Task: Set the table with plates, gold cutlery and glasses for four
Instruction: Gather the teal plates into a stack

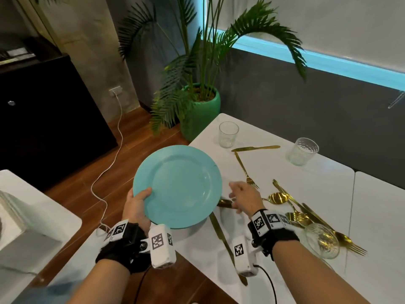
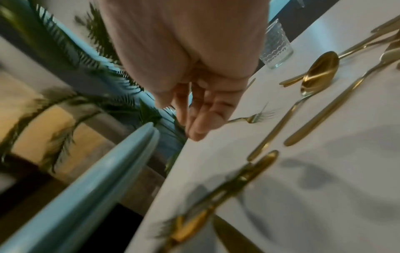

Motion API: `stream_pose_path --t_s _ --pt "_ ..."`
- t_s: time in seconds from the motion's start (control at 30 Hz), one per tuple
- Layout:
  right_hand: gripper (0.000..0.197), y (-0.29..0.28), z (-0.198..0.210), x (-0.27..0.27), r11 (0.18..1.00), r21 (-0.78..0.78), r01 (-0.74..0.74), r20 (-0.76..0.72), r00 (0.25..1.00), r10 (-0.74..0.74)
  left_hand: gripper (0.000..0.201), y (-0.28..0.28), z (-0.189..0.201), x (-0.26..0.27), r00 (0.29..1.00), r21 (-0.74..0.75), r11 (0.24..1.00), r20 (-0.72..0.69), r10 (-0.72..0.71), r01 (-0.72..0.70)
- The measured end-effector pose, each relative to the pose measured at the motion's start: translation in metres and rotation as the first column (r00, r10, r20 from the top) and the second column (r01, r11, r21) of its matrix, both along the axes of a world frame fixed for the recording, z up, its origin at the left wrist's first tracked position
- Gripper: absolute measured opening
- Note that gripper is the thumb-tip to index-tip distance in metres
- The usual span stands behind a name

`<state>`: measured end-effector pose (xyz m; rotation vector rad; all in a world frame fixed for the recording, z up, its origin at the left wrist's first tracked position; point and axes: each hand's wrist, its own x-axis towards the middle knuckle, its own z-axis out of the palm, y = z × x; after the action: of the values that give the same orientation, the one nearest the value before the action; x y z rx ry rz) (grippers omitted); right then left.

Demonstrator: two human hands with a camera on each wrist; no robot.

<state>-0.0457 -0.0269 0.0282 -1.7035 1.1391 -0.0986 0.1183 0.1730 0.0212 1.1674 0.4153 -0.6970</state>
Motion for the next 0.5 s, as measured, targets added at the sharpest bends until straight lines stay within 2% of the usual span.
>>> stream_pose_path --t_s 0.07,0.13,0.2,0.33,0.5 --pt "0.039 0.005 -0.017 -0.005 0.981 -0.069 -0.181 -0.206 0.965 0.163 0.046 0.011 -0.005 0.003 0.997 0.007 0.997 -0.006 0.076 -0.076" --pt "0.053 0.012 -0.033 -0.006 0.926 -0.108 -0.361 -0.361 0.883 0.301 0.048 0.021 -0.009 0.005 0.99 0.009 0.99 -0.013 0.138 -0.138" --pt "0.058 0.018 -0.042 0.0 0.873 -0.165 -0.459 -0.453 0.822 0.346 0.045 0.03 -0.011 0.006 0.984 0.018 0.984 -0.012 0.176 -0.176" --pt "0.044 0.017 -0.047 0.024 0.835 -0.244 -0.494 -0.486 0.807 0.335 0.051 0.043 -0.016 0.008 0.98 0.038 0.98 0.01 0.197 -0.197" --pt "0.037 0.016 -0.061 0.048 0.804 -0.242 -0.543 -0.47 0.79 0.393 0.053 0.039 -0.022 0.008 0.98 0.049 0.978 0.007 0.201 -0.201"
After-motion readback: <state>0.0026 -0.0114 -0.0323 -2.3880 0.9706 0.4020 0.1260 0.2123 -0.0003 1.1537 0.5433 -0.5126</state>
